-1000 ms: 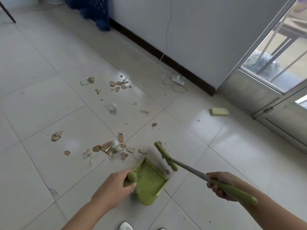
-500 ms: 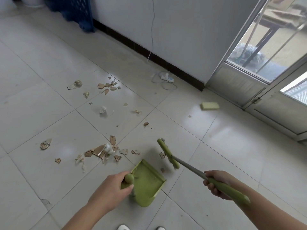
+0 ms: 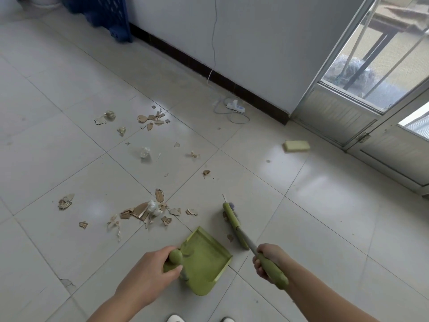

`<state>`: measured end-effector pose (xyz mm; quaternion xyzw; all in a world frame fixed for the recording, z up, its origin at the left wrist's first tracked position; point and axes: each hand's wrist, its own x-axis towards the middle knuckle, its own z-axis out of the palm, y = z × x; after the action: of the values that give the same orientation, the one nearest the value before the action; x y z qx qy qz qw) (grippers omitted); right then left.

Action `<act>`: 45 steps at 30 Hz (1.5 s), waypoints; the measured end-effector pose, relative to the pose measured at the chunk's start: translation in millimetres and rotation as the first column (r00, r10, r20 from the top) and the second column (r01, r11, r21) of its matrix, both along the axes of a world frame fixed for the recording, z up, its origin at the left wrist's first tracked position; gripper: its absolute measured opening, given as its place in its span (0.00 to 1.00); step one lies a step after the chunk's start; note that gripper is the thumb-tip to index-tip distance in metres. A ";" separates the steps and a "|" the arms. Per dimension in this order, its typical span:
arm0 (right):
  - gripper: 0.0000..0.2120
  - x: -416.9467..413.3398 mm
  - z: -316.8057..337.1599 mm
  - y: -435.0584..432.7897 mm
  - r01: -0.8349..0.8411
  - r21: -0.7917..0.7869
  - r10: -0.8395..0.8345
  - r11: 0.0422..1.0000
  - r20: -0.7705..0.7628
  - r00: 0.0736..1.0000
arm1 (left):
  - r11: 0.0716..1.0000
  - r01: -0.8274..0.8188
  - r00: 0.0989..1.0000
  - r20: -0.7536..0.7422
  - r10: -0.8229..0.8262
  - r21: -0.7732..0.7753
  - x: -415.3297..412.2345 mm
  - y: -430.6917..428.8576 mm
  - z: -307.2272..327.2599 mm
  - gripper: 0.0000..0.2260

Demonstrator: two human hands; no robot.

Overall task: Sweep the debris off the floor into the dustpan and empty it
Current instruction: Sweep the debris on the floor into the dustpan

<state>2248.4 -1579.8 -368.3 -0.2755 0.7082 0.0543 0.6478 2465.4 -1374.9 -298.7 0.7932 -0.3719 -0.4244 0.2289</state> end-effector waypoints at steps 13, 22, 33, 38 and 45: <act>0.16 99.6 4.0 12.3 0.087 0.060 -0.094 0.994 0.128 0.987 | 0.999 -0.050 0.999 0.001 0.050 0.010 30.0 12.3 -0.7 0.09; 0.09 148.7 12.1 20.2 0.022 0.104 -0.042 0.994 0.196 0.980 | 0.997 -0.082 0.996 -0.020 0.082 0.014 55.8 23.6 1.6 0.10; 0.12 195.3 2.0 28.5 -0.013 0.130 -0.021 0.991 0.257 0.966 | 0.984 -0.175 0.984 -0.024 0.176 0.022 80.7 50.9 -2.0 0.10; 0.11 208.4 0.1 25.5 -0.022 0.159 -0.025 0.987 0.288 0.957 | 0.979 -0.203 0.979 -0.019 0.204 0.024 82.5 53.6 -0.1 0.08; 0.15 222.0 -2.3 8.9 -0.037 0.180 -0.023 0.983 0.322 0.947 | 0.967 -0.253 0.967 -0.006 0.253 0.030 84.5 46.0 5.8 0.08</act>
<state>2470.4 -1570.9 -370.6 -0.2224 0.5837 0.0758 0.7772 2549.9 -1328.9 -292.9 0.8352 -0.2605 -0.4011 0.2716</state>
